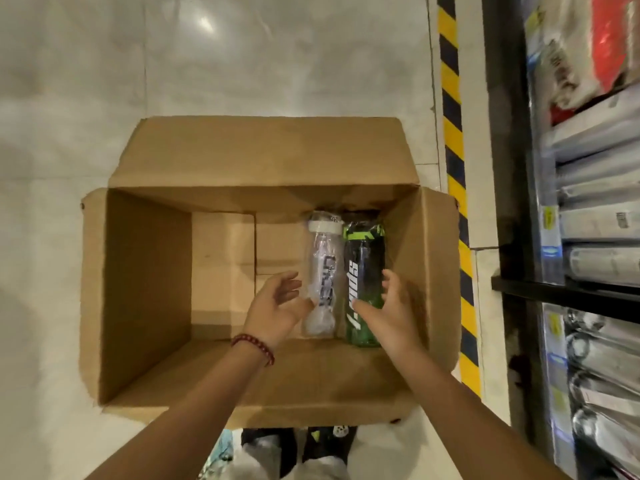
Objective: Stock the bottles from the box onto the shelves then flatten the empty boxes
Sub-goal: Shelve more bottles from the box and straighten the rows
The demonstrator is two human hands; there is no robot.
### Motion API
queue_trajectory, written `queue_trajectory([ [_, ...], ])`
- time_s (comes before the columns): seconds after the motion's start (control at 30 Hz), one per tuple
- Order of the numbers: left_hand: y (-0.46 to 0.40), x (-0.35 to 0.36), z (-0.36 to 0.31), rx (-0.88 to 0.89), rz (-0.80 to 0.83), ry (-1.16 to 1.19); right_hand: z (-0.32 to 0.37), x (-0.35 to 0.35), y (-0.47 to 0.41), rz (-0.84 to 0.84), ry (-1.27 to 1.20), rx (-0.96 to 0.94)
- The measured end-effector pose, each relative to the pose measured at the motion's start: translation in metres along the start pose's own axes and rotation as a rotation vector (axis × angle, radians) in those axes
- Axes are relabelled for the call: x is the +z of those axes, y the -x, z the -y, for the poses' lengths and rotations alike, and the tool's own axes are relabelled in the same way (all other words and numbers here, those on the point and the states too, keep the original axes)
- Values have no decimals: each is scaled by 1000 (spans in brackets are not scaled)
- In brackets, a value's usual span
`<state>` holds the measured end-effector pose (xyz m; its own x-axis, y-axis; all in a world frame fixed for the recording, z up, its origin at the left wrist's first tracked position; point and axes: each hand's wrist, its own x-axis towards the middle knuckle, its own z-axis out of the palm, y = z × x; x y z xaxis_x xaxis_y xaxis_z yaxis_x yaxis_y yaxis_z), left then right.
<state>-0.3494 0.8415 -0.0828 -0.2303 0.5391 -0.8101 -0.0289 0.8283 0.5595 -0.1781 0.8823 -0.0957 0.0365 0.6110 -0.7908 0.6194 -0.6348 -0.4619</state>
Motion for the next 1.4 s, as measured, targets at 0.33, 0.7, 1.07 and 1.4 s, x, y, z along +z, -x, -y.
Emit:
queue_trajectory([
  [0.33,-123,53,77,-89,-63,-104,-56,64,-102,-126,198,26],
  [0.7,-165,45,100,-180,-18,-282,-73,82,-139,-78,75,168],
  [1.07,-57,1,51,-165,-48,208,-19,49,-49,175,-204,100],
  [1.4,77,-45,-55,-6,58,231,52,-28,89,89,-374,1],
])
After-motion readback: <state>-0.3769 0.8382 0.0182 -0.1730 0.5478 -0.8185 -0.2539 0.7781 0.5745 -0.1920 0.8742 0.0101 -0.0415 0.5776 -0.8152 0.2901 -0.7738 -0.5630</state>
